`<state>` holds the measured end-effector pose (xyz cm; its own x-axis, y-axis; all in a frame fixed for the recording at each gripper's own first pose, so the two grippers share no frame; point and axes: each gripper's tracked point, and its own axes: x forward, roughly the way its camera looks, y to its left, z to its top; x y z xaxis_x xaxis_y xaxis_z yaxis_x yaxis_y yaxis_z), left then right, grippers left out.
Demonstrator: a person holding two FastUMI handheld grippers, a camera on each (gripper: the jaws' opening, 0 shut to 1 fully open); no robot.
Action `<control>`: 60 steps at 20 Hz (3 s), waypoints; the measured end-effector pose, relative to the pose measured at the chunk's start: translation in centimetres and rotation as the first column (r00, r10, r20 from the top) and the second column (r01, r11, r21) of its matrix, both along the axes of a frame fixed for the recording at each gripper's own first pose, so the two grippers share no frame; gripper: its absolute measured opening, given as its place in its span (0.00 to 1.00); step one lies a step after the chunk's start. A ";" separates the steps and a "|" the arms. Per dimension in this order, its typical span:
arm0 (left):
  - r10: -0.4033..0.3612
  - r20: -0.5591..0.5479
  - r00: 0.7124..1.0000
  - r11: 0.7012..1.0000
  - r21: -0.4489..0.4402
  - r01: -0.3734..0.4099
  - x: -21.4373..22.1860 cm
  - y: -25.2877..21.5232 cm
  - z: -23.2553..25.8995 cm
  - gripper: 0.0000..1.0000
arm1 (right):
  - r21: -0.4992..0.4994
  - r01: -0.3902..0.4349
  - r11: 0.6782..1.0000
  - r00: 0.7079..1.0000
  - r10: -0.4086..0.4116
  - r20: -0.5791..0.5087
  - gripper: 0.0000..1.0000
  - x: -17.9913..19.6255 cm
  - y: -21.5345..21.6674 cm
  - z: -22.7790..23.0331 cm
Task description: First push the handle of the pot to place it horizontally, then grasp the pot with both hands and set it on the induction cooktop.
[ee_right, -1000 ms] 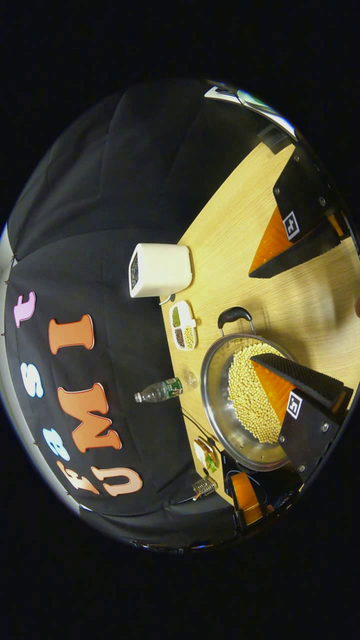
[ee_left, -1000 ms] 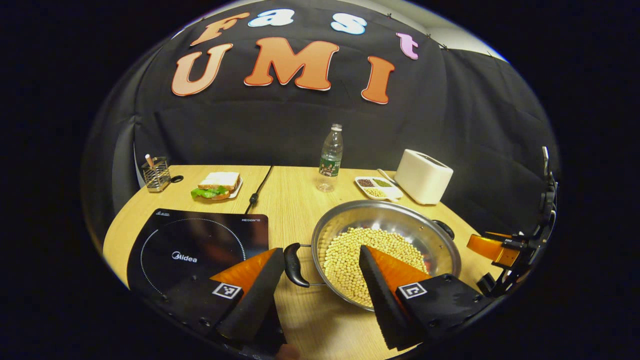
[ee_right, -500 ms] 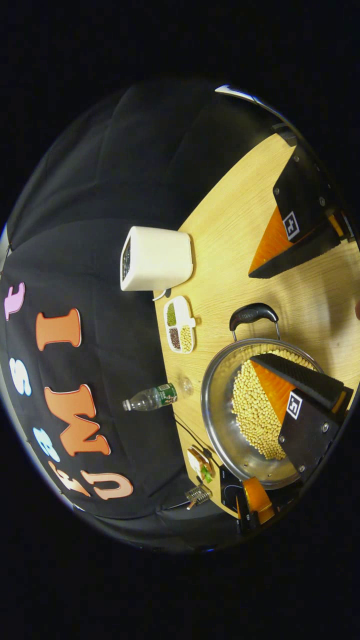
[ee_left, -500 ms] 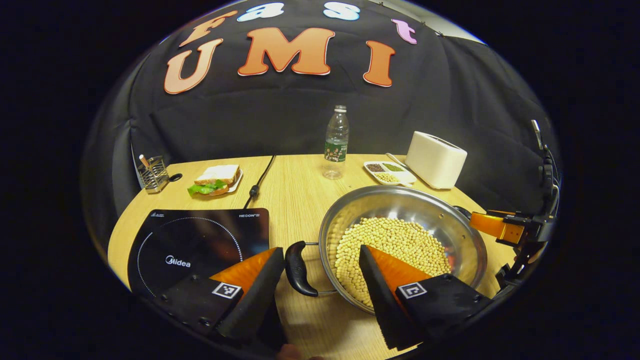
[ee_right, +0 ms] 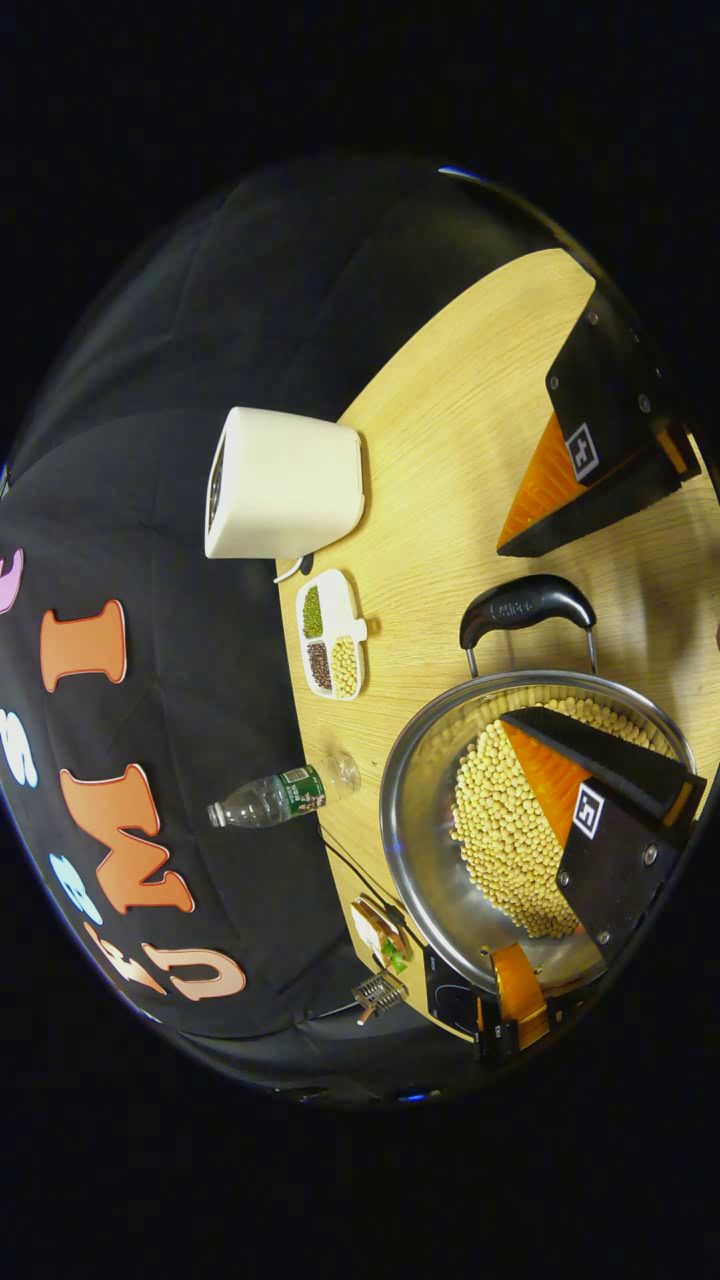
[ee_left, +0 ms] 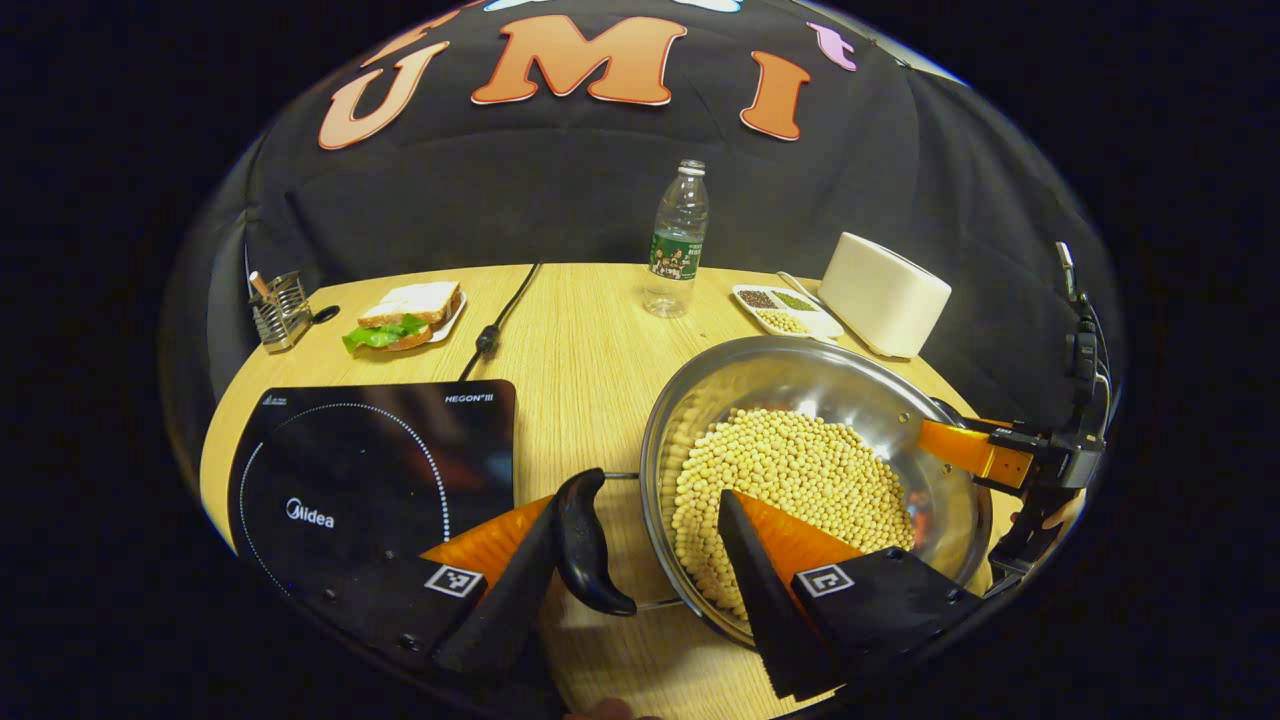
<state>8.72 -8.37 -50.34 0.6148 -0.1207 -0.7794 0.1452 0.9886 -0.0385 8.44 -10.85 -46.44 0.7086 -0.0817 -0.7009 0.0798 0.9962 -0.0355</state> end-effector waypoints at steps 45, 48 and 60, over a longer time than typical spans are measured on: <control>0.341 -0.063 0.938 0.937 0.097 -0.335 -7.0 29.4 13.9 0.60 | 0.179 -0.206 0.962 0.976 0.215 -0.035 0.52 -2.0 30.7 4.8; 0.359 -0.076 0.930 0.931 0.096 -0.351 -7.1 31.4 13.6 0.59 | 0.193 -0.213 0.958 0.974 0.224 -0.041 0.52 -1.7 32.4 4.0; 0.364 -0.110 0.925 0.931 0.081 -0.356 -6.0 33.4 10.5 0.60 | 0.180 -0.215 0.960 0.971 0.230 -0.068 0.52 -1.0 33.6 1.3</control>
